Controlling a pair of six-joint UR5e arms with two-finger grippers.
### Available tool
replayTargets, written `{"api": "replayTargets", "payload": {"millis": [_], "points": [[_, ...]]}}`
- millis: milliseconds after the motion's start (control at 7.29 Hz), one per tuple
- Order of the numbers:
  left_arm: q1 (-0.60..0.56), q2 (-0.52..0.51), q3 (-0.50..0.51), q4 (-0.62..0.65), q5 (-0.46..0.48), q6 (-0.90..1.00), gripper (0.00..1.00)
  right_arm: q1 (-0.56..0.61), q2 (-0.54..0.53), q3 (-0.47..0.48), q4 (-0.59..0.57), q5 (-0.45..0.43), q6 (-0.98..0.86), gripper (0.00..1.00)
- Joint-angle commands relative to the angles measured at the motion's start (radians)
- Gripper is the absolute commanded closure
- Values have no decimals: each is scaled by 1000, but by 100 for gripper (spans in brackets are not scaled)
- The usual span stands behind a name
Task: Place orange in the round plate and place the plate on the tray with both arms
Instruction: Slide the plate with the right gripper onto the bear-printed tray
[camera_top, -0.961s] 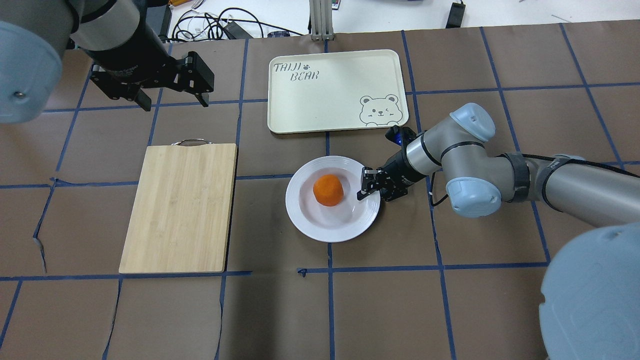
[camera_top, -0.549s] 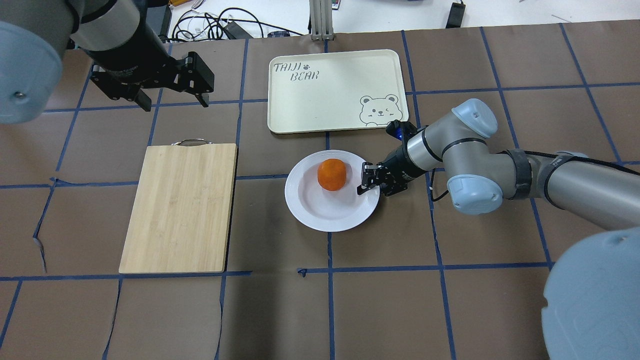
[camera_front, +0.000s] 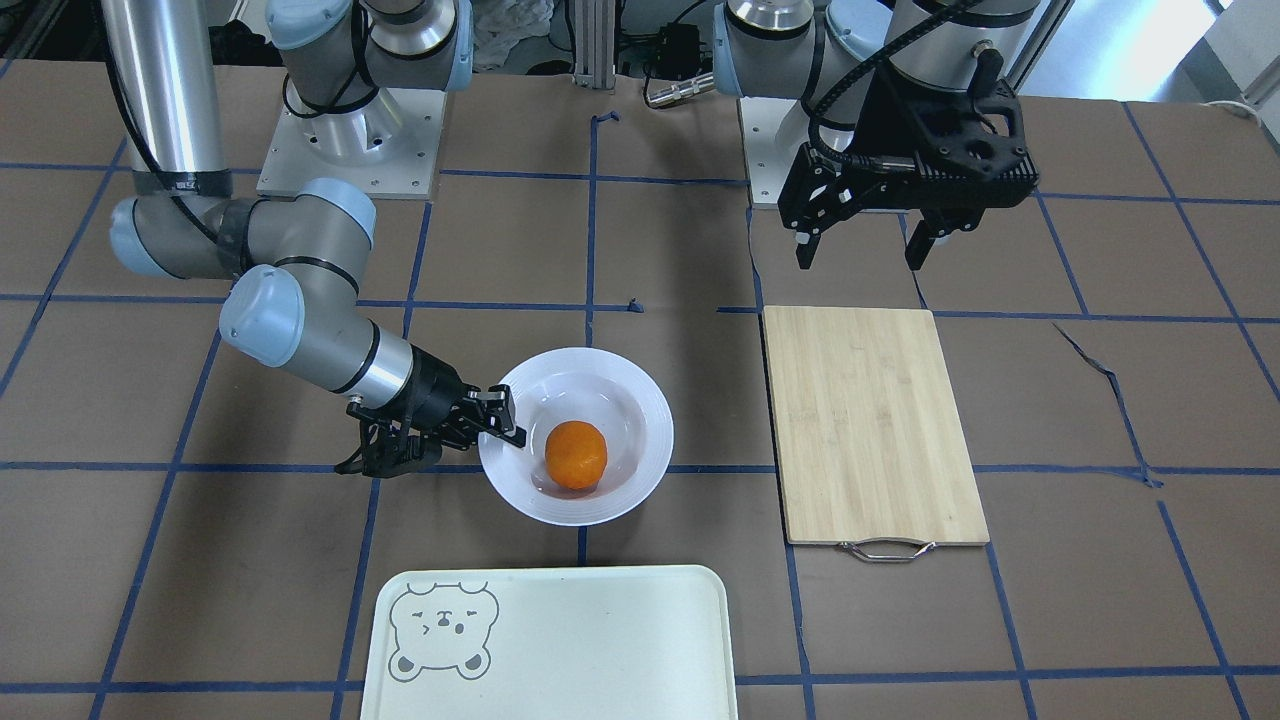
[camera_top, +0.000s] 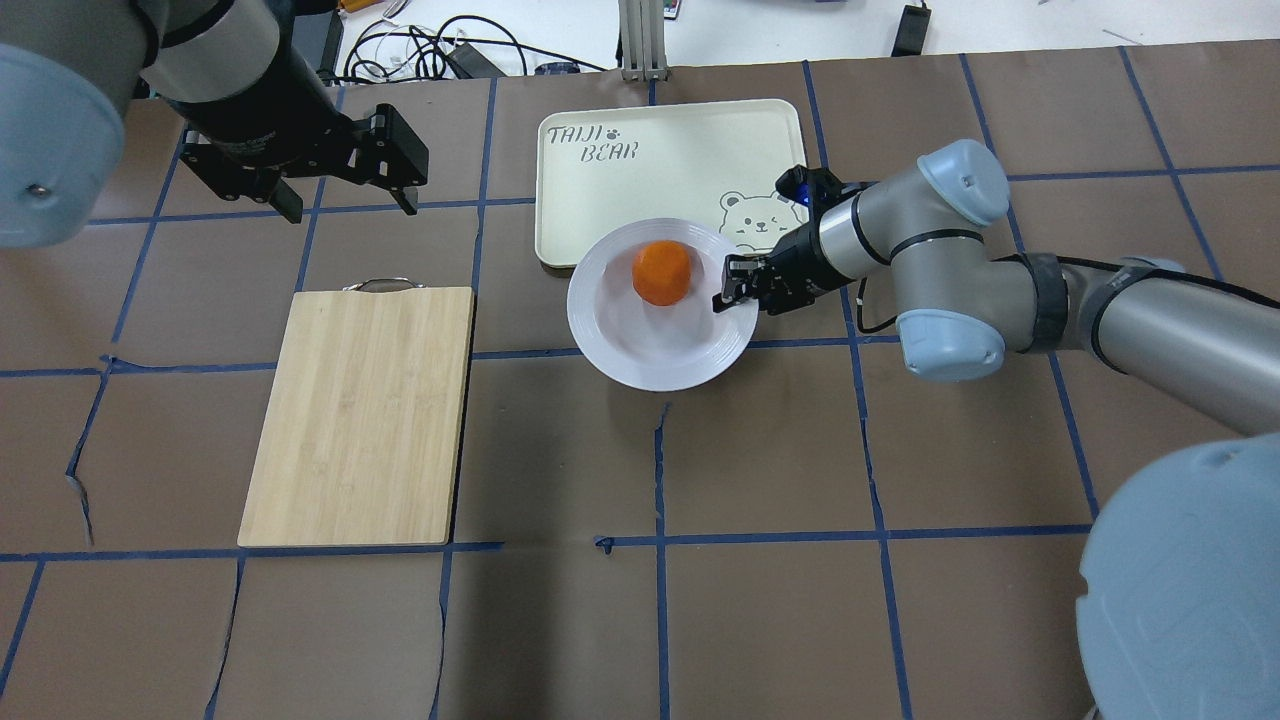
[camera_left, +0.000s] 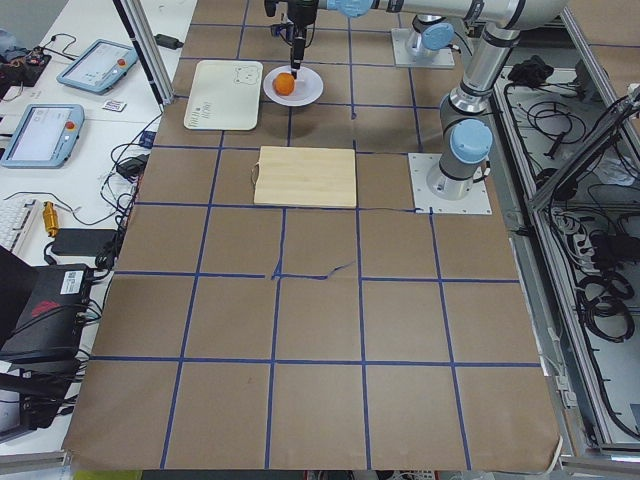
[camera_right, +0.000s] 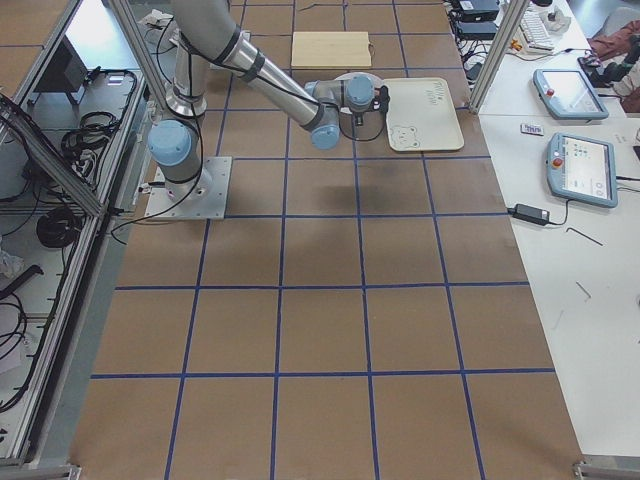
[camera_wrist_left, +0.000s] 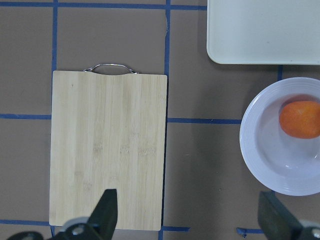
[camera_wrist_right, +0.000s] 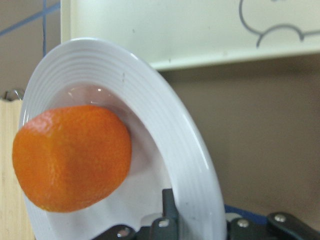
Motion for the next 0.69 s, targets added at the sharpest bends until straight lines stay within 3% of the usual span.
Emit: {"api": "replayTargets", "payload": {"millis": [0,275,549], "points": [[0,0,0,0,0,0,0,1,111,-252,114,-6,5,100],[0,0,0,0,0,0,0,5,298,-461,115,0,28,100],[0,0,0,0,0,0,0,10,400,-579,116,0,76,100]]}}
